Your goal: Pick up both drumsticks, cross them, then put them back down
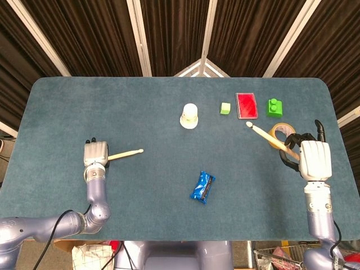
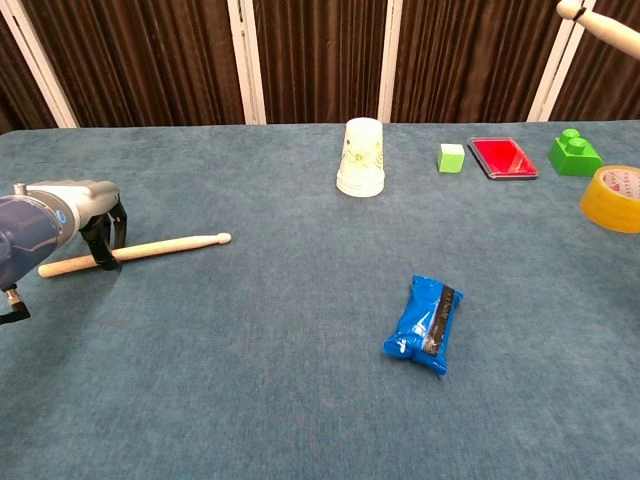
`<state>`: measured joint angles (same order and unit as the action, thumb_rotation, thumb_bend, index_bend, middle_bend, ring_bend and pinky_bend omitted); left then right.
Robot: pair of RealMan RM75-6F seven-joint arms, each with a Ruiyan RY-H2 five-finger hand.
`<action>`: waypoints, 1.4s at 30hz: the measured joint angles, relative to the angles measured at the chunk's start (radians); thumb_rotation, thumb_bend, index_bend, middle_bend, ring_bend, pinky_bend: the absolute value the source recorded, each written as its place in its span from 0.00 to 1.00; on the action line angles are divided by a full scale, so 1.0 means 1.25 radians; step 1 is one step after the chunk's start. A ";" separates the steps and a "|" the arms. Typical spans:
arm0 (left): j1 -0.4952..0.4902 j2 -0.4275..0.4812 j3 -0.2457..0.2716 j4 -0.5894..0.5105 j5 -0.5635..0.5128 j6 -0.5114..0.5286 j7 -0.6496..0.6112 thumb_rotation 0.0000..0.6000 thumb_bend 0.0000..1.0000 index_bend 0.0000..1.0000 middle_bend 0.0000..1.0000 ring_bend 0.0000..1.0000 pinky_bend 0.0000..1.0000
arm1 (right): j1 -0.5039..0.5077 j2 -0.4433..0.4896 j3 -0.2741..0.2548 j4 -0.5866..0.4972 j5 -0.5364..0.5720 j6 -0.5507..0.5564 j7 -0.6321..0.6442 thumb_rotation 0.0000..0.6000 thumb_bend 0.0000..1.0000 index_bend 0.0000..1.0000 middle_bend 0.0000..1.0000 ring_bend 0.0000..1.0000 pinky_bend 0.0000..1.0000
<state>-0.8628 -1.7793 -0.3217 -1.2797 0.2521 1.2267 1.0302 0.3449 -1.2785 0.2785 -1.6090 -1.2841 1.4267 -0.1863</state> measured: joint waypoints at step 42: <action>0.017 0.006 0.012 -0.014 0.115 0.052 -0.001 1.00 0.51 0.61 0.54 0.14 0.13 | 0.010 0.002 0.009 -0.006 0.002 -0.002 -0.023 1.00 0.41 0.65 0.62 0.47 0.06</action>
<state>-0.8412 -1.7724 -0.3068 -1.2968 0.3953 1.2914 1.0292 0.3577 -1.2756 0.2894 -1.6169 -1.2815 1.4236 -0.2147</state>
